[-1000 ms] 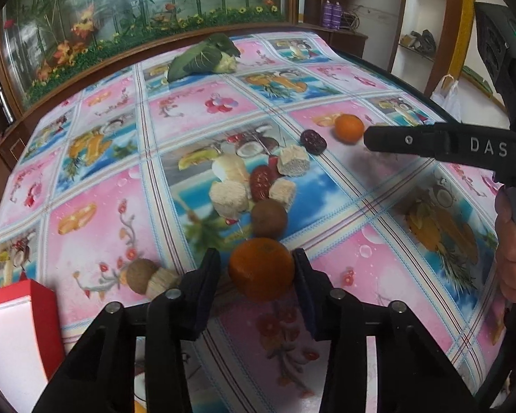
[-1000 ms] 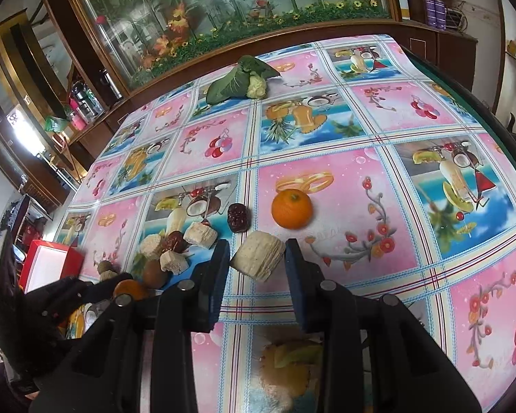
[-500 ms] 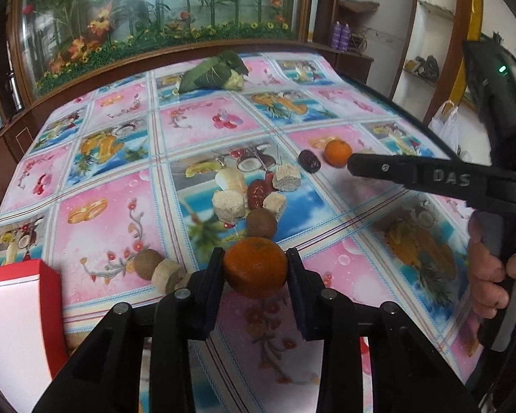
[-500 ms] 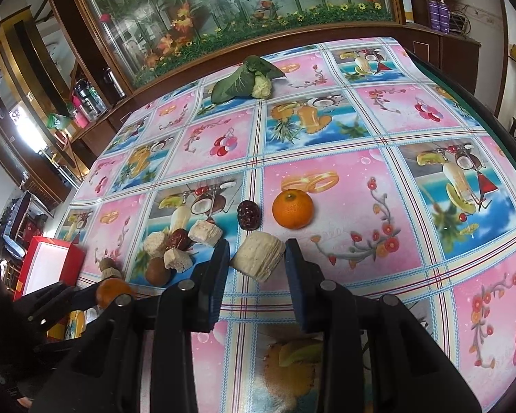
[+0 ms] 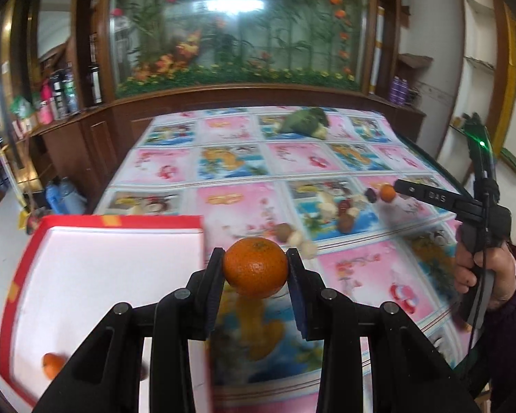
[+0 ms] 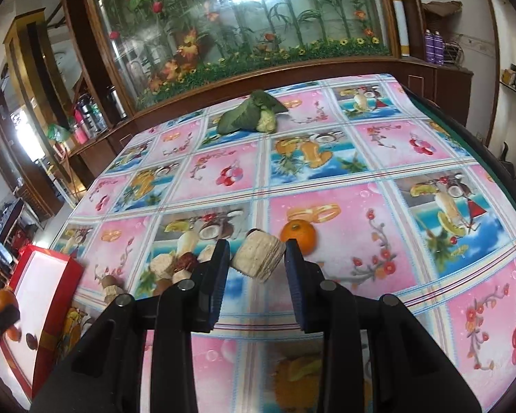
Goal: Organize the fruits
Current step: 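Carry the orange into the tray and release it while the right gripper releases the white chunk there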
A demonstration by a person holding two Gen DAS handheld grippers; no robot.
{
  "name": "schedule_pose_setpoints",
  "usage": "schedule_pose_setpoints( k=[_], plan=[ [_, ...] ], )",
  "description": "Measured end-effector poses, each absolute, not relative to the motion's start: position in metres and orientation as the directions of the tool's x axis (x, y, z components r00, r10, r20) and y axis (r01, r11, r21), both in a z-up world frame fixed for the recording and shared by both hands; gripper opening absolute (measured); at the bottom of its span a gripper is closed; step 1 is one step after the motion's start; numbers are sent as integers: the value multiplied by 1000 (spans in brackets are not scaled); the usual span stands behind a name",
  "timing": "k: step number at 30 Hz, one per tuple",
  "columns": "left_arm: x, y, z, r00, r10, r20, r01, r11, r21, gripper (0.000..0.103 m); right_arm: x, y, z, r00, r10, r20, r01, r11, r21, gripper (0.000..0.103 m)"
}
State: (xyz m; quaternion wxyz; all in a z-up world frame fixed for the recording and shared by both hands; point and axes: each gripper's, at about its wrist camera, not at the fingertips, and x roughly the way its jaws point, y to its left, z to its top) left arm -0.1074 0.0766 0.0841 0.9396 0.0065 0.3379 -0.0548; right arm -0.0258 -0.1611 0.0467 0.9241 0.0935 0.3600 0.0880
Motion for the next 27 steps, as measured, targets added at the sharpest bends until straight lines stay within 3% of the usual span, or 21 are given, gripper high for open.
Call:
schedule_pose_setpoints(
  k=[8, 21, 27],
  plan=[
    [-119, 127, 67, 752, 6, -659, -37, 999, -32, 35, -39, -104, 52, 723, 316, -614, -209, 948, 241, 35],
    [-125, 192, 67, 736, 153, -660, -208, 978, -5, 35, -61, 58, 53, 563, 560, -607, -495, 817, 295, 35],
    [-128, 227, 60, 699, 217, -682, -307, 952, -12, 35, -71, 113, 45, 469, 607, -642, -584, 758, 290, 35]
  ],
)
